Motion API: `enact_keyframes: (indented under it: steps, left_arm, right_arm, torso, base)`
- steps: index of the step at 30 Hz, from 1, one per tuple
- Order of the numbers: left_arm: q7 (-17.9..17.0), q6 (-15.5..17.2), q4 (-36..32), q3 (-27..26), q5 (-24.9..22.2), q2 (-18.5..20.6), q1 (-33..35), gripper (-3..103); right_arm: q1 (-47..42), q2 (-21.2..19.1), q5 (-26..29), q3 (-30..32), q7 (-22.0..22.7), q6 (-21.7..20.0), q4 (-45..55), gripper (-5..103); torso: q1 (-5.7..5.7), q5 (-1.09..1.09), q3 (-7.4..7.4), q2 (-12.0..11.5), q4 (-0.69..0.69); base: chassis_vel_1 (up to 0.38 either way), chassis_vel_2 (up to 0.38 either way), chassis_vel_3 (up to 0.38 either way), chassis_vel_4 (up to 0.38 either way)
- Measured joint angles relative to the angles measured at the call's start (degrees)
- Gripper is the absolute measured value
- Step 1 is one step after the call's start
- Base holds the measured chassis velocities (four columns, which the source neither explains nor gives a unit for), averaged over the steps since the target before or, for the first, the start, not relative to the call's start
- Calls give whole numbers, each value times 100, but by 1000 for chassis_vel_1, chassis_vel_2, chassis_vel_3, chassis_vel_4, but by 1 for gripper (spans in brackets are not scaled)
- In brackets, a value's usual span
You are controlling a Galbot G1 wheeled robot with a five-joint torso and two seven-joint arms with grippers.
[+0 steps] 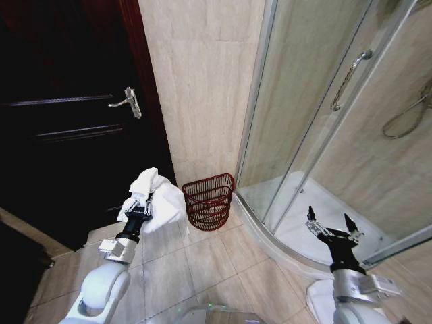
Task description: Discard the used towel into the hamper.
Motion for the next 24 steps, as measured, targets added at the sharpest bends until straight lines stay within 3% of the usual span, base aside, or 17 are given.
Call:
enact_keyframes:
  steps: [24]
  left_arm:
    - [23, -3, 21, 15, 17, -25, -39, 10]
  right_arm:
    - [-7, -46, 0, 18, -3, -22, -34, 100]
  torso:
    - [-227, 0, -347, -575, 0]
  base:
    - [0, 0, 0, 0]
